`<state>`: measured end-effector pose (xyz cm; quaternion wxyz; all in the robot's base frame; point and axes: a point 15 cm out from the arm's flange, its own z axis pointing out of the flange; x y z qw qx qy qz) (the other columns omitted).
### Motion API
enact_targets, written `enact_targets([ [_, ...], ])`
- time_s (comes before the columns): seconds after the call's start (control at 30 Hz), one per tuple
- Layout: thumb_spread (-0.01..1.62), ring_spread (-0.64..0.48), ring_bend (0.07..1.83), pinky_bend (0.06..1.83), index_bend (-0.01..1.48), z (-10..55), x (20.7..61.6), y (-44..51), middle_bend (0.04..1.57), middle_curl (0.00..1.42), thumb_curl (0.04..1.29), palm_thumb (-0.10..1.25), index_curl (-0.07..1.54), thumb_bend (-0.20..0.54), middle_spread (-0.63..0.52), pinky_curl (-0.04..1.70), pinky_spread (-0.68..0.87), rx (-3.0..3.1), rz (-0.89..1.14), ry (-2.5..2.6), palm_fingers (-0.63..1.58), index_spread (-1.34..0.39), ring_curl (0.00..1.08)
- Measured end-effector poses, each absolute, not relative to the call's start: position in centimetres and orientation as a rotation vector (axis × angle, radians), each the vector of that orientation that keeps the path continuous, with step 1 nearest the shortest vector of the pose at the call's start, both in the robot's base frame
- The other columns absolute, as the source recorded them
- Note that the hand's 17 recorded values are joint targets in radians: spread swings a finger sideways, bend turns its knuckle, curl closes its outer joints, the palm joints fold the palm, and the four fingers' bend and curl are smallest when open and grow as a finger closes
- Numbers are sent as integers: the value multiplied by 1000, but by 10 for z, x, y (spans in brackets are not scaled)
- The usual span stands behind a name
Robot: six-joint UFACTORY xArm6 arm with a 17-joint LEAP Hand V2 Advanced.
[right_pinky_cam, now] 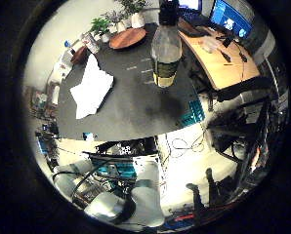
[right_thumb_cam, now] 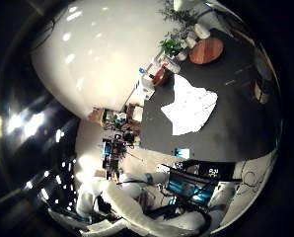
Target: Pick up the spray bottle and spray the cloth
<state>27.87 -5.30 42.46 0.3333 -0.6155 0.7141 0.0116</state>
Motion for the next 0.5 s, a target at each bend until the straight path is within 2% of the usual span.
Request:
enact_targets([
  [0.5,1028,192,187,275,187,449,281,-82,176,267,257,213,324,-26,125,325,327,-1574,-71,1881,-8,-371,211],
])
